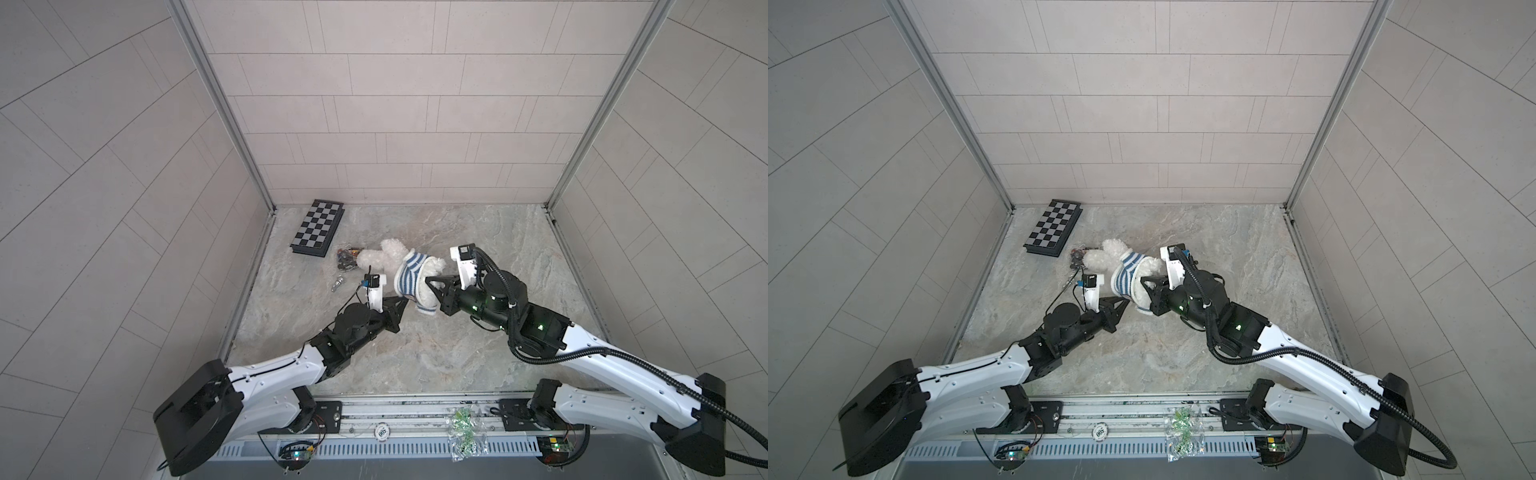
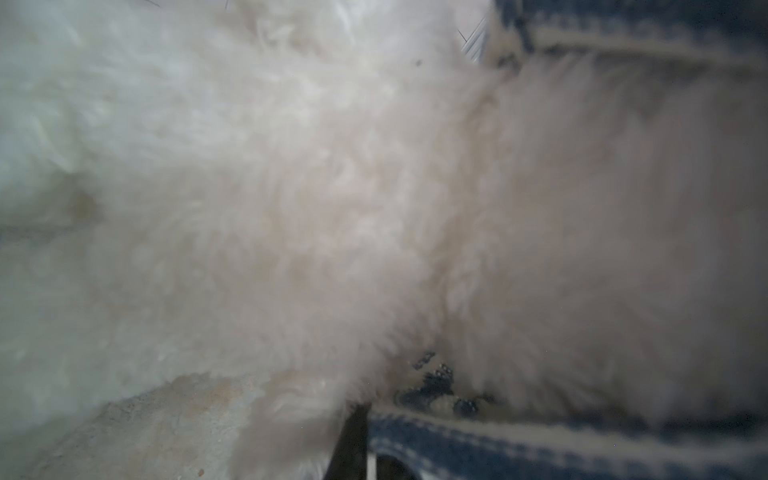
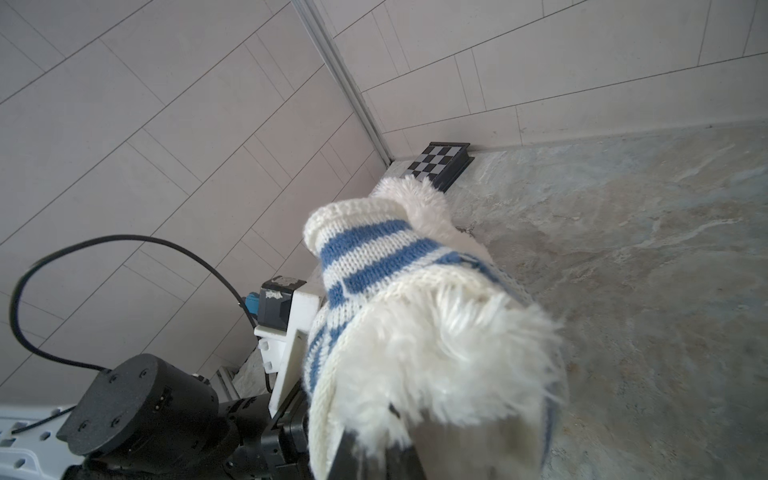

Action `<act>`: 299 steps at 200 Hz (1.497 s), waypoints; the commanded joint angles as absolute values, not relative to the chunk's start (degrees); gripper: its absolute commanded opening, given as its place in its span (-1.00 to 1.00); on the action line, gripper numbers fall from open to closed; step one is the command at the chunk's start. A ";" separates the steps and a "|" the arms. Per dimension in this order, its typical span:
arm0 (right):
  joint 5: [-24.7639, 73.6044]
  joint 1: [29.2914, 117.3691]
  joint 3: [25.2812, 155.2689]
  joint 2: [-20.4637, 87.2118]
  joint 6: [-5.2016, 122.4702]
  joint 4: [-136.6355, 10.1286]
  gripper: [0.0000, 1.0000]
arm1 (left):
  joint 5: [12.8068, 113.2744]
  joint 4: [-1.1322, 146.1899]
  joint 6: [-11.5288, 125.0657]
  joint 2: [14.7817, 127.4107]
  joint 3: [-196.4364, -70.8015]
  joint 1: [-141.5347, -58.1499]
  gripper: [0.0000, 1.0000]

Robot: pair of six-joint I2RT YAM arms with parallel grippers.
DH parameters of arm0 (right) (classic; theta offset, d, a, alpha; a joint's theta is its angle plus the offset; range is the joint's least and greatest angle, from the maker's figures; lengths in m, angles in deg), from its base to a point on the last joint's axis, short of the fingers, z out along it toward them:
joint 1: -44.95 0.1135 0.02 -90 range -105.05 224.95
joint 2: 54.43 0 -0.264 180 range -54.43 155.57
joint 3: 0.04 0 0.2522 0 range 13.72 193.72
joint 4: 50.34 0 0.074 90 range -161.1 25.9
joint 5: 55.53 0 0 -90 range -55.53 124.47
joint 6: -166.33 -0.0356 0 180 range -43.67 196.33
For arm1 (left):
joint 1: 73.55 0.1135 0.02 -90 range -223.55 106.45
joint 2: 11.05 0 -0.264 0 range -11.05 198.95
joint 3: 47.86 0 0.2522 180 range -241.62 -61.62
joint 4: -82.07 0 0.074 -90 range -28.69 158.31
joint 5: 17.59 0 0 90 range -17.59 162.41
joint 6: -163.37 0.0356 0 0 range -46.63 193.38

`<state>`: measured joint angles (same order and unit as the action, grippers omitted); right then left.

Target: Dress the teddy bear

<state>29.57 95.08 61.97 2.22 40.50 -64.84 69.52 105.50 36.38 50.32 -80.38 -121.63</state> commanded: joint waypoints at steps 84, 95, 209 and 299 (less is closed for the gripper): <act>21.27 93.36 61.31 -1.76 64.93 -69.52 -1.00 | 62.83 81.97 41.67 29.32 -86.55 -121.64 0.12; 21.03 93.37 61.39 -1.89 65.90 -70.20 -1.00 | 62.89 81.07 42.62 29.38 -87.92 -121.65 0.16; 18.43 93.80 61.62 -0.38 71.32 -73.64 -1.00 | 64.50 80.74 43.53 37.48 -95.63 -121.46 -0.76; 17.93 101.80 61.50 -0.90 85.08 -82.26 -1.00 | 69.71 73.07 40.06 38.14 -96.24 -114.60 -1.00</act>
